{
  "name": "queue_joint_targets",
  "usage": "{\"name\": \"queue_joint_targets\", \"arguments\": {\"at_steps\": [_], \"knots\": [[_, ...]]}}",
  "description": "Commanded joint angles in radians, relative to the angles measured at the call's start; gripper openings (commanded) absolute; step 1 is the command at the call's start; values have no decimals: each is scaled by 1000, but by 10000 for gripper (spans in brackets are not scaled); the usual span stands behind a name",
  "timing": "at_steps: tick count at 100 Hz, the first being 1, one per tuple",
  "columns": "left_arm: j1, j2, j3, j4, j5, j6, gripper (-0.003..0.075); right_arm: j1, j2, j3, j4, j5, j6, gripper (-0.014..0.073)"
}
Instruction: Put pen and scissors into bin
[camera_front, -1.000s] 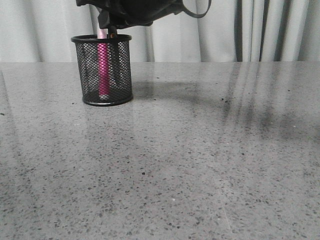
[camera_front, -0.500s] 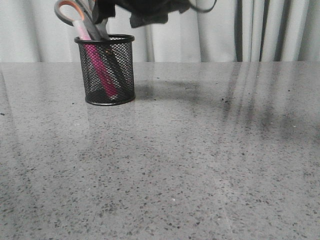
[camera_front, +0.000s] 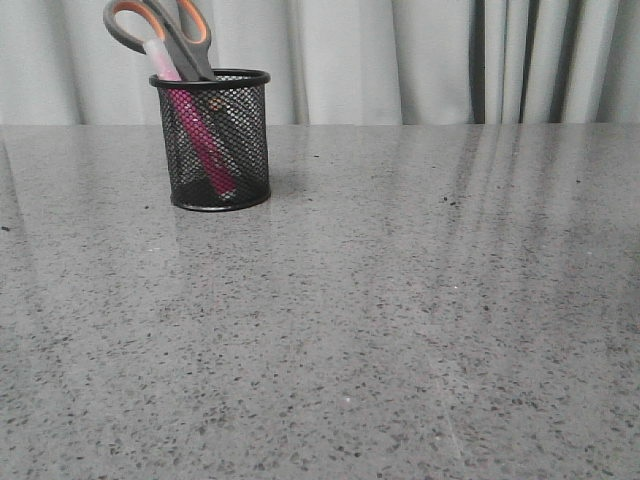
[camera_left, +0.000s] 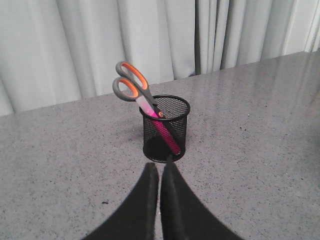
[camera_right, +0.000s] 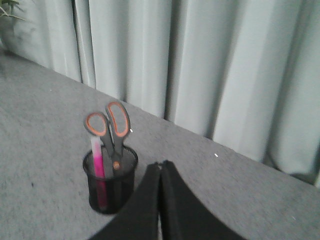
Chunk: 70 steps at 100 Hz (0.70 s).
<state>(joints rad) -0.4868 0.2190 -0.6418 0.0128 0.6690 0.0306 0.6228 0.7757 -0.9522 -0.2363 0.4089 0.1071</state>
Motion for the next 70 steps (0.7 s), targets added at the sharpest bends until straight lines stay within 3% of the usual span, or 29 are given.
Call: {"name": "queue_joint_targets", "arguments": {"at_steps": [1,16,32,70], "knots": [[4,-54,35,-1,-95,-50,-19,2,-222,116,-53,13,-15,-70],[4,-124,106,-13,-132,-50,-19,2,-585,316,-63,135,-15,-70],[4,-128,116,-66,-128,-50,-19,2,-806,405,-64,146,-15,-70],[4,-128,116,-66,-130,-50,-19,-2,-797,416,-29,169,-15,-70]]}}
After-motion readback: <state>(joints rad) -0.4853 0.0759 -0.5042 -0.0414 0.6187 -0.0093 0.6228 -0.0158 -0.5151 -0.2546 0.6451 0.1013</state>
